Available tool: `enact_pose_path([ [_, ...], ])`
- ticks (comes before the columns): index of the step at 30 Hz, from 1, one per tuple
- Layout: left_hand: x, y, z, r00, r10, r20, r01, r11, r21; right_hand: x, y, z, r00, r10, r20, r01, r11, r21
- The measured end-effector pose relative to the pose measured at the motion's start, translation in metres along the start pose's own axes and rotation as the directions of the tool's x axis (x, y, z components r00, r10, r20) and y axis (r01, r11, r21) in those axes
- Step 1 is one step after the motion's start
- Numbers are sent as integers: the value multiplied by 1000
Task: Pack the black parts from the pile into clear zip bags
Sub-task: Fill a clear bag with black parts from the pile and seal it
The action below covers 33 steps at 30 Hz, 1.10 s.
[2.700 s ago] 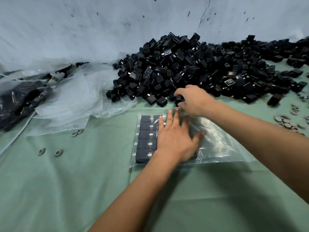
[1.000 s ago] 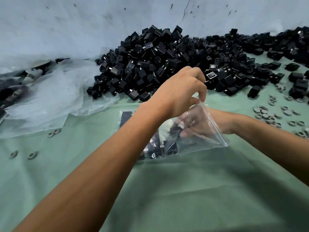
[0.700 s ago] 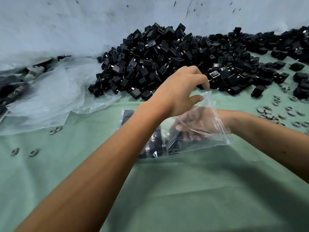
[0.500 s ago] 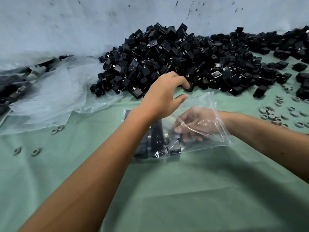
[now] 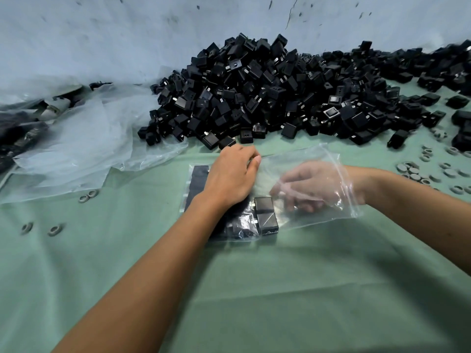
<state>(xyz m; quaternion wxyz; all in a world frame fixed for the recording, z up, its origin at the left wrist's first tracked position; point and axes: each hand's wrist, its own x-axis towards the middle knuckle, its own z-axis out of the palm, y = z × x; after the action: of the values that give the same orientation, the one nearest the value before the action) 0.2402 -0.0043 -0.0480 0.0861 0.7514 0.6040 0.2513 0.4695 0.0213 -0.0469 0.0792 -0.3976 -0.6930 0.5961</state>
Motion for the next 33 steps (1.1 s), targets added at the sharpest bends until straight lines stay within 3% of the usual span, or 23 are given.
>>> enact_pose_path([
  [3, -3, 1, 5, 1000, -9, 22, 7, 998, 70, -28, 3, -24, 998, 65, -10, -65, 998, -15],
  [6, -4, 3, 7, 999, -25, 33, 21, 993, 113, -46, 4, -48, 936, 183, -301, -215, 973, -78],
  [9, -3, 5, 7, 998, -34, 56, 26, 988, 152, -48, -3, -62, 709, 54, -703, -230, 961, -157],
  [11, -3, 6, 7, 997, -39, 69, 28, 987, 157, -38, -19, -58, 562, -112, -819, -116, 970, -212],
  [12, -3, 5, 7, 997, -40, 71, 28, 987, 157, -30, -30, -52, 535, -183, -825, -54, 967, -250],
  [16, -3, 4, 7, 997, -42, 71, 31, 988, 151, 18, -70, -19, 605, -382, -698, 51, 894, -445],
  [19, -3, 4, 7, 998, -27, 65, 16, 986, 167, 58, -90, 0, 759, -410, -506, 6, 781, -624],
  [22, -2, 2, 8, 998, -17, 54, 7, 983, 184, 96, -100, 8, 904, -332, -270, 0, 631, -776],
  [24, -2, 1, 8, 999, -11, 49, 2, 982, 189, 115, -104, 11, 925, -307, -225, 5, 600, -800],
  [33, -2, -1, 11, 1000, -20, 6, 19, 986, 168, 153, -109, 13, 918, -245, -312, -80, 655, -751],
])
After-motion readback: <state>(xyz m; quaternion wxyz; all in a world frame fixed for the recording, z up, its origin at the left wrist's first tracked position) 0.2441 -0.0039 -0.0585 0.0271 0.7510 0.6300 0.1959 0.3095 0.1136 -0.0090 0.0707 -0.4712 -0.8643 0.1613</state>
